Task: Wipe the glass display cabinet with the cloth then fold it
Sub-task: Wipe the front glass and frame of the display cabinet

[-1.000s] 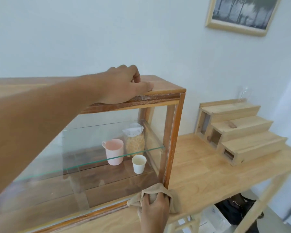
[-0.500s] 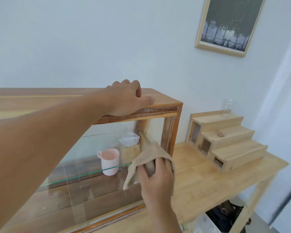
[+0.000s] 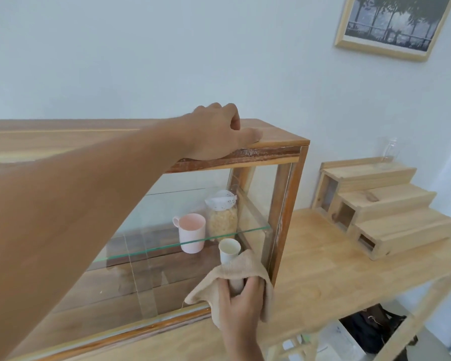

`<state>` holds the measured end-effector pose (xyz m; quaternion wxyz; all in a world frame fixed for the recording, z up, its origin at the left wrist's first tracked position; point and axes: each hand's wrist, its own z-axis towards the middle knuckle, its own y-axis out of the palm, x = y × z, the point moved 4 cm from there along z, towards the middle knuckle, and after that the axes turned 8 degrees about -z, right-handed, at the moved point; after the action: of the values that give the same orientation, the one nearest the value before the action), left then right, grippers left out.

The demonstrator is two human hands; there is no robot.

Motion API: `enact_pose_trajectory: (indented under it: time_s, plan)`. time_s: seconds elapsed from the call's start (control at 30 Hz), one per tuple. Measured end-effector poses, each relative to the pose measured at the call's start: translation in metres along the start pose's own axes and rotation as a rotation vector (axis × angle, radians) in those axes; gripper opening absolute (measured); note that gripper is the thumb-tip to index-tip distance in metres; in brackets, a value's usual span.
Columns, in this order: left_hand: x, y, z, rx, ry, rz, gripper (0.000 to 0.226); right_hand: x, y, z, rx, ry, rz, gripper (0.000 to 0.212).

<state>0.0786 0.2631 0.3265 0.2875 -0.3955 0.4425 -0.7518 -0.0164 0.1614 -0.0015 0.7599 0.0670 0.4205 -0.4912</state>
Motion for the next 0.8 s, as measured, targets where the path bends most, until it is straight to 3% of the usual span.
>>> enact_pose_trajectory:
  time_s: [0.1,0.23,0.43,0.57,0.73,0.8]
  plan:
    - [0.000,-0.001,0.001,0.002,0.000,-0.008,0.051,0.009,0.009,-0.023,-0.053,-0.052,-0.113,0.052]
    - [0.001,-0.001,-0.001,0.001,-0.002,-0.009,0.056,-0.009,0.005,-0.015,0.001,-0.241,-0.162,0.026]
    - [0.003,-0.002,-0.003,0.017,0.014,-0.032,0.059,-0.095,-0.017,0.055,0.076,-0.399,-0.059,0.021]
    - [0.004,-0.004,-0.006,0.053,0.006,-0.064,0.053,-0.147,-0.019,0.079,0.036,-0.481,0.013,0.019]
    - [0.013,-0.021,-0.033,0.289,0.121,-0.182,0.035,-0.125,-0.015,0.049,0.010,-0.567,-0.094,0.017]
    - [0.006,-0.032,-0.046,0.269,0.134,-0.132,0.034,-0.089,-0.003,0.023,-0.023,-0.551,-0.143,0.017]
